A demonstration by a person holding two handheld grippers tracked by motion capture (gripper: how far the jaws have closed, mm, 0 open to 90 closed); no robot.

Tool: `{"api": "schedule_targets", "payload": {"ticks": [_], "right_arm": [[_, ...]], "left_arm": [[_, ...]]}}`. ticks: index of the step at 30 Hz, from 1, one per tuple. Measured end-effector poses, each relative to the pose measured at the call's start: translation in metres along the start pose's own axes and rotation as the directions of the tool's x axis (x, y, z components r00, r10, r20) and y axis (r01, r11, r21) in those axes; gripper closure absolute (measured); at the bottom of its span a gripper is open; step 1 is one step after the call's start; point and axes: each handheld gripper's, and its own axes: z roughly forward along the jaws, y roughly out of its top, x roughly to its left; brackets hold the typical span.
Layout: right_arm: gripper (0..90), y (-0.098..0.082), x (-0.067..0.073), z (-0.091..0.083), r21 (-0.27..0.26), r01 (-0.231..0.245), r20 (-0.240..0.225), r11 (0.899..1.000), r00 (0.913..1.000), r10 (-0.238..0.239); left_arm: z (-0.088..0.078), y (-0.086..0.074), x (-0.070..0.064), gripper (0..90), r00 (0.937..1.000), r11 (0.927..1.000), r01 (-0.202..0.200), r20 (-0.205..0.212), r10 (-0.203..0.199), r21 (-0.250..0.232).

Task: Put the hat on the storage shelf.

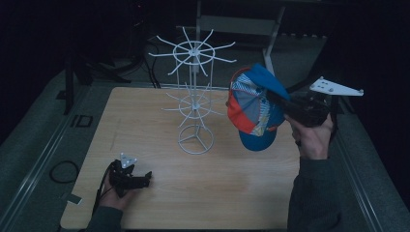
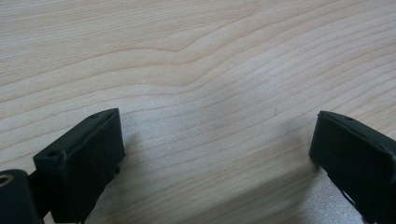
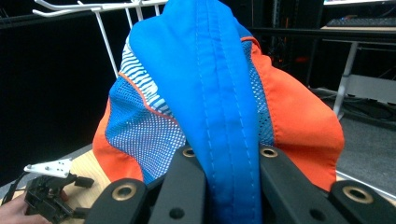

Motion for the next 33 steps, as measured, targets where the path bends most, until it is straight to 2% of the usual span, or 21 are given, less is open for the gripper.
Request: {"api": "schedule_targets", "payload": {"ticks": [28,33], "right_arm": [[87.8,0.01,-0.002,-0.009,-0.083,-0.003,-0.051,0.997,0.9987,-0.002],[87.8,0.012,-0.002,-0.01,-0.104,-0.007,-0.074,0.995,0.9973,-0.001]], "left_arm": [[0.0,0.0,0.0,3.1,1.0,1.0,0.0,-0.001,0.0,-0.002],[0.0,0.0,0.0,3.1,1.0,1.0,0.0,0.0,0.0,0.0]]}}
